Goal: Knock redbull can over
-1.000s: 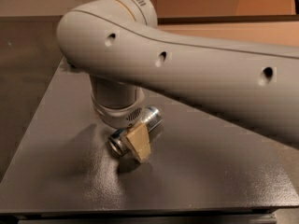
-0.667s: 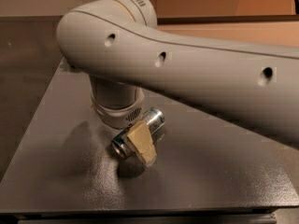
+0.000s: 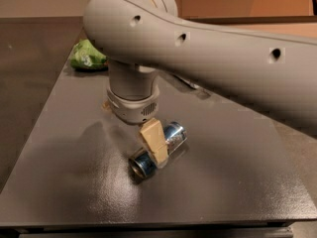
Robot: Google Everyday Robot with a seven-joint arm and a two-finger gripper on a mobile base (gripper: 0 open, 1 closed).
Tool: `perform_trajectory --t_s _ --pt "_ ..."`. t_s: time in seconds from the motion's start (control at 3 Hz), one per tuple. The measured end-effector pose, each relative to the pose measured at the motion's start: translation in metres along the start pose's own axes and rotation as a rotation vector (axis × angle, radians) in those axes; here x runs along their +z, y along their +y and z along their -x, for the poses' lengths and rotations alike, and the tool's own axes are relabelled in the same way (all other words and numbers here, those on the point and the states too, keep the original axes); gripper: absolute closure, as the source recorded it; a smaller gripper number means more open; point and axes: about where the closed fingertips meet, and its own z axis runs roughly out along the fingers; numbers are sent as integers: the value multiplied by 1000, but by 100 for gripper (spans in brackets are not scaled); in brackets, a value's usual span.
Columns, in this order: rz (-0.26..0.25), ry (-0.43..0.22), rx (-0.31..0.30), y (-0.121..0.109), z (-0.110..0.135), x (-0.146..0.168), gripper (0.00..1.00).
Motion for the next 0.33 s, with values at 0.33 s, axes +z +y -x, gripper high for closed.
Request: perform_trajectory --t_s 0.33 --pt "0 0 0 0 0 0 0"
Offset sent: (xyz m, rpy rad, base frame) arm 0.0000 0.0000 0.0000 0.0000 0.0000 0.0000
